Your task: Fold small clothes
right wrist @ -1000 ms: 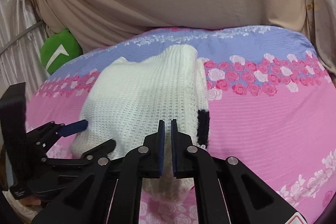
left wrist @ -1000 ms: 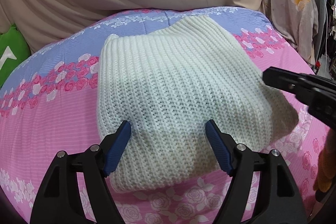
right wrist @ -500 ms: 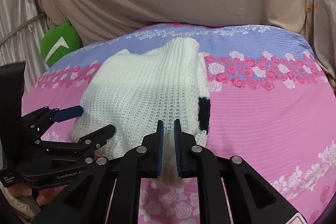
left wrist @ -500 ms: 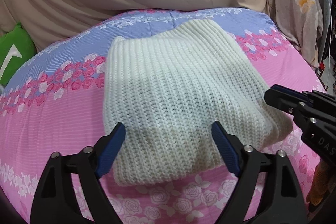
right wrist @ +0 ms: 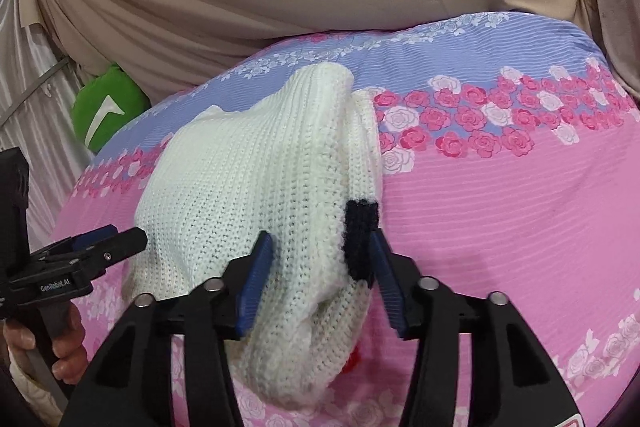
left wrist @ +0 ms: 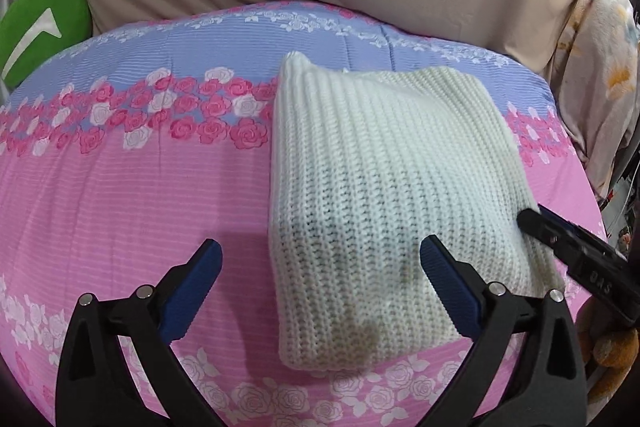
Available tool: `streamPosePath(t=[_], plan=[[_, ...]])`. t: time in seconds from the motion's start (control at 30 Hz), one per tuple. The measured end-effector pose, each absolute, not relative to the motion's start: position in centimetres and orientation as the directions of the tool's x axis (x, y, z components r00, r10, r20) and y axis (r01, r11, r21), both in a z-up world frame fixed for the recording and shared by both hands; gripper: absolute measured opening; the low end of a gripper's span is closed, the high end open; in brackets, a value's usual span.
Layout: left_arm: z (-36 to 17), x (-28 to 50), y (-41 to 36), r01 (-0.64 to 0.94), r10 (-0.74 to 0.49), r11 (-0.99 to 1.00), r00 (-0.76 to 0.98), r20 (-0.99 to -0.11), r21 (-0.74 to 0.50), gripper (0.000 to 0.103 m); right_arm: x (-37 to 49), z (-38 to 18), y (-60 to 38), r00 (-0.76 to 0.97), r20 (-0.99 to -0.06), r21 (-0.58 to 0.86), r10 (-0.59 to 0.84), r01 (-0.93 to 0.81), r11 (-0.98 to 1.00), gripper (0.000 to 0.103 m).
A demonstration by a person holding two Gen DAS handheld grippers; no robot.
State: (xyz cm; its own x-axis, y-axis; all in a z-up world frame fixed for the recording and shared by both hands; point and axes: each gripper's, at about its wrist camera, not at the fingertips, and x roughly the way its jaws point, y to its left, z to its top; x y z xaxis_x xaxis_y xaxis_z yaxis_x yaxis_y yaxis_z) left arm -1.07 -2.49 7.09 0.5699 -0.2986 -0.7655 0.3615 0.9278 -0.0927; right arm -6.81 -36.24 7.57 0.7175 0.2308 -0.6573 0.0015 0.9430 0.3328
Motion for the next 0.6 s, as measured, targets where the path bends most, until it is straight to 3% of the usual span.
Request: streamPosePath(t=[0.17, 0.23, 0.33, 0.4, 0.5, 0.6], plan=[[7.2, -1.1, -3.0, 0.37, -0.291, 0.926, 0.579, -0.762, -0.072, 0.097, -8.1, 12.0, -36.1, 0.825, -0.522, 0.315, 0.217, -0.05, 0.948, 0.008], [7.2, -1.0, -3.1, 0.375, -0.292, 0.924, 0.577, -0.763, -0.069, 0.097, -7.3, 11.4, -36.8, 0.812, -0.546, 0.314, 0.208, -0.032, 0.949, 0.008], [6.7, -0.8, -3.6, 0.379, -0.287, 0.923, 0.566, -0.773, -0.066, 0.097, -4.8, 6.5, -37.7, 0.714, -0.681, 0.281, 0.164, 0.048, 0.958, 0.009], [6.4, -0.6, -3.8, 0.383, -0.285, 0.922, 0.56, -0.778, -0.061, 0.097, -5.5, 6.6, -37.9, 0.726, -0.664, 0.313, 0.181, 0.049, 0.949, 0.01], [6.3, -0.6, -4.1, 0.392, -0.283, 0.919, 0.556, -0.782, -0.054, 0.097, -6.8, 8.4, -37.9, 0.751, -0.636, 0.319, 0.176, 0.048, 0.947, 0.017], [6.4, -0.6, -4.5, 0.403, -0.288, 0.914, 0.556, -0.78, -0.05, 0.097, -7.7, 8.4, -38.2, 0.742, -0.645, 0.342, 0.185, 0.064, 0.937, 0.046]])
